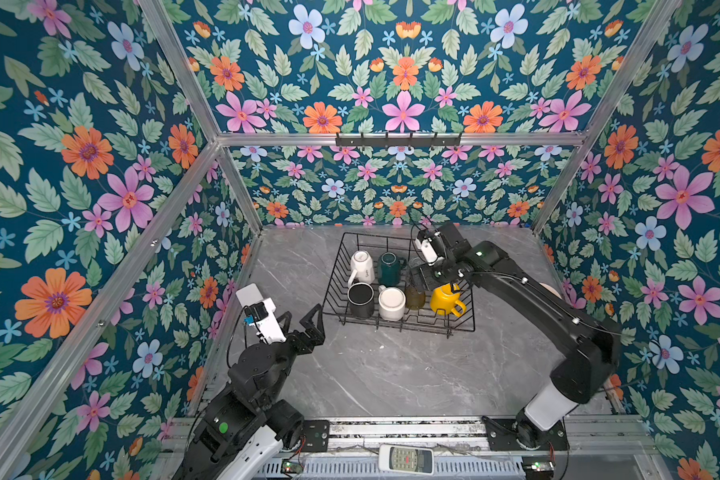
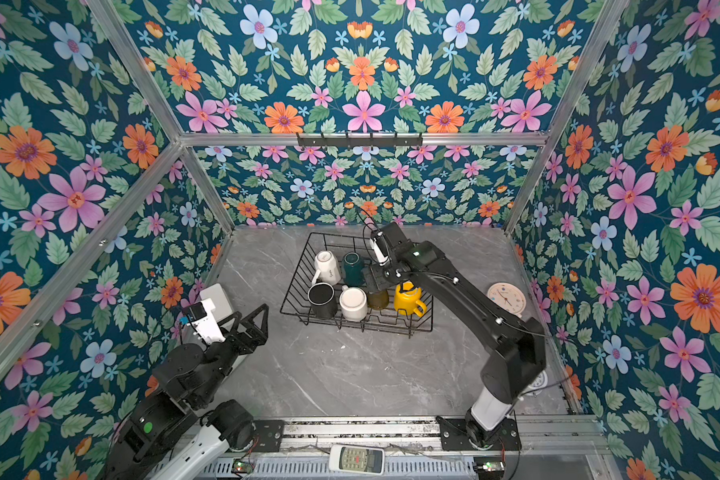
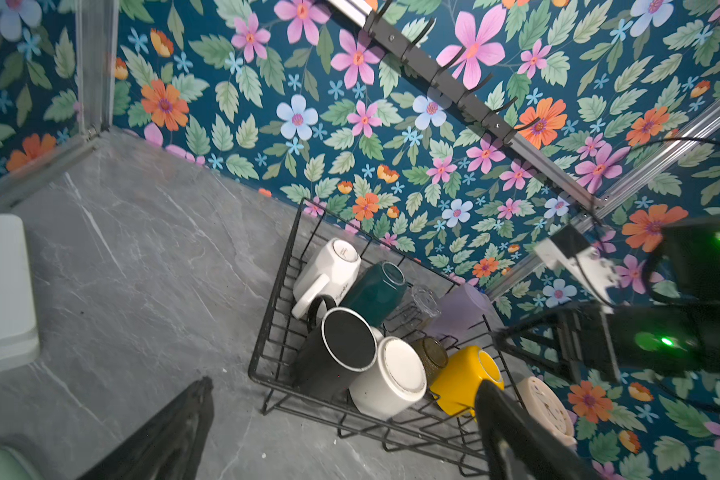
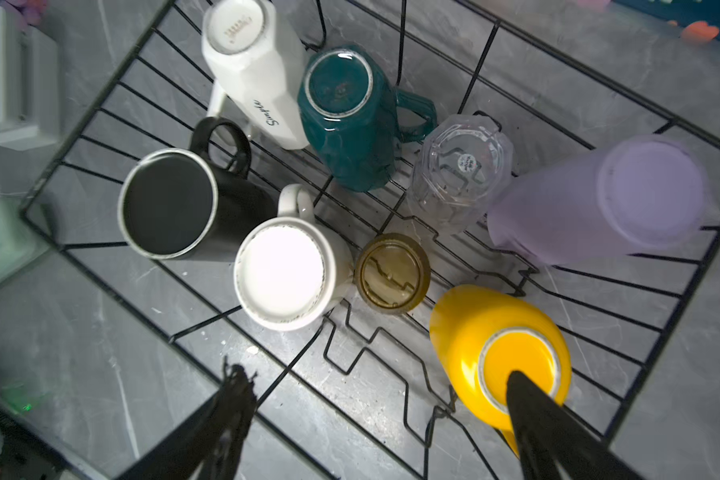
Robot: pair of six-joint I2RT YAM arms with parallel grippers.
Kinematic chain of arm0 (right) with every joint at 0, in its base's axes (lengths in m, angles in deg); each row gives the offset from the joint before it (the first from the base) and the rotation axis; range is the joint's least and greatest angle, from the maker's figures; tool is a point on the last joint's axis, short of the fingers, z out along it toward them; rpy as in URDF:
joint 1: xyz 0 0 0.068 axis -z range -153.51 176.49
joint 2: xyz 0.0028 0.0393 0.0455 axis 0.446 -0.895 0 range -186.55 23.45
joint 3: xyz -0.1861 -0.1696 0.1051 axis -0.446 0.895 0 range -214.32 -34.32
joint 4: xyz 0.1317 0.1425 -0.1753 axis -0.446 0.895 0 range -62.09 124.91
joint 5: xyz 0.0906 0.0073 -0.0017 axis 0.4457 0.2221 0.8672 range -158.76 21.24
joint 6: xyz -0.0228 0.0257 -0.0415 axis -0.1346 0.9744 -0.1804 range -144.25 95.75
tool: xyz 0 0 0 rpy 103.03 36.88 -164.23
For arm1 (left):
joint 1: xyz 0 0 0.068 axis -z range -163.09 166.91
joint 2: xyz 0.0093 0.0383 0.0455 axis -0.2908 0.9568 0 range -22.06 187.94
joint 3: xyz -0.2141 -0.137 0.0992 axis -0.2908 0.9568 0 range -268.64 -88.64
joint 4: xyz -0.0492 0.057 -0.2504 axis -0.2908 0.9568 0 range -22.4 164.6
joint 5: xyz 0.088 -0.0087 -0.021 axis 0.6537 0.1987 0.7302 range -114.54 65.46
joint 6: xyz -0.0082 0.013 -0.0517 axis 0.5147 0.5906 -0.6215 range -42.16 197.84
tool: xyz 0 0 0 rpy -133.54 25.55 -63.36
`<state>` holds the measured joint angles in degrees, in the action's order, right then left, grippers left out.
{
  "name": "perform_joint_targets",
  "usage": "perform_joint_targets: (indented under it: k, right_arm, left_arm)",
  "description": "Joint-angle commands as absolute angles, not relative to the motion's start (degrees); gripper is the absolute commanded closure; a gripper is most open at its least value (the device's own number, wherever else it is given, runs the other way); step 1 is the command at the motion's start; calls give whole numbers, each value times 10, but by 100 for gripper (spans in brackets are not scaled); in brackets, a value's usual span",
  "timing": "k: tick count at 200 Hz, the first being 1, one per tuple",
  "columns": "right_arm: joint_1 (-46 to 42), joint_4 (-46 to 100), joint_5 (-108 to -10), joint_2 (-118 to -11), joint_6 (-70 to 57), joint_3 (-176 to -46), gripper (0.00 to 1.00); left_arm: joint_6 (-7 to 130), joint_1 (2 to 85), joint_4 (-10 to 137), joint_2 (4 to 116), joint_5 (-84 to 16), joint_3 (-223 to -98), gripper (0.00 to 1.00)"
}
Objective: Load the cups into the dish rack
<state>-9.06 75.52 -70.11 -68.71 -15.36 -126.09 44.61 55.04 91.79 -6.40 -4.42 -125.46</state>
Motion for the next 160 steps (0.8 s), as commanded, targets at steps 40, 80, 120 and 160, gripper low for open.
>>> perform_joint_targets:
  k: [40, 80, 120, 160]
  right_arm:
    - [11, 595, -638, -457, -133, -1031, 1]
    - [134, 502, -641, -352, -132, -872, 1]
    - [178, 399, -728, -319, -117, -770, 1]
    - [200, 289, -768, -325, -136, -673, 1]
  left_arm:
    - [659, 550, 729, 32, 85, -1251, 1]
    - [742, 544, 590, 85, 186, -1156, 1]
    - [741, 471, 479, 91, 193, -1073, 1]
    - [716, 357, 405, 199, 120, -1023, 1]
